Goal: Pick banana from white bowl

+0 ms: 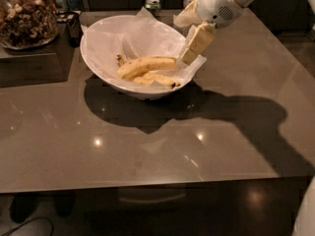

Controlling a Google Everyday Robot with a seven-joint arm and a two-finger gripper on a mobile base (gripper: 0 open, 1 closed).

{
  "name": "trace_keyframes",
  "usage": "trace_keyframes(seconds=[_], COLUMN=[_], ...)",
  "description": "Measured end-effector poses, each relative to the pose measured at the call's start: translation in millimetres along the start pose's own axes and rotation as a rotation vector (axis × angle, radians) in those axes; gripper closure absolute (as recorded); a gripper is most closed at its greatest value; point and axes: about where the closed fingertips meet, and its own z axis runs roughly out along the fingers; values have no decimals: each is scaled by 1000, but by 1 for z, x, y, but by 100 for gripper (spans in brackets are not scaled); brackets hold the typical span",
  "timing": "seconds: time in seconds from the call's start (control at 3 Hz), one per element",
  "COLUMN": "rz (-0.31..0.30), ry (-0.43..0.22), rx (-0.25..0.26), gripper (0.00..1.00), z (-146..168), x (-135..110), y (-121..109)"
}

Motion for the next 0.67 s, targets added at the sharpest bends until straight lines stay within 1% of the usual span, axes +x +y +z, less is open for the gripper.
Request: trace_keyframes(seconds=[0.33,0.67], rz=[-22,-57], ry=[-27,-40], rx=[-52,-103], gripper=[23,23], z=[33,67], x=[-10,-22], y=[-14,-25])
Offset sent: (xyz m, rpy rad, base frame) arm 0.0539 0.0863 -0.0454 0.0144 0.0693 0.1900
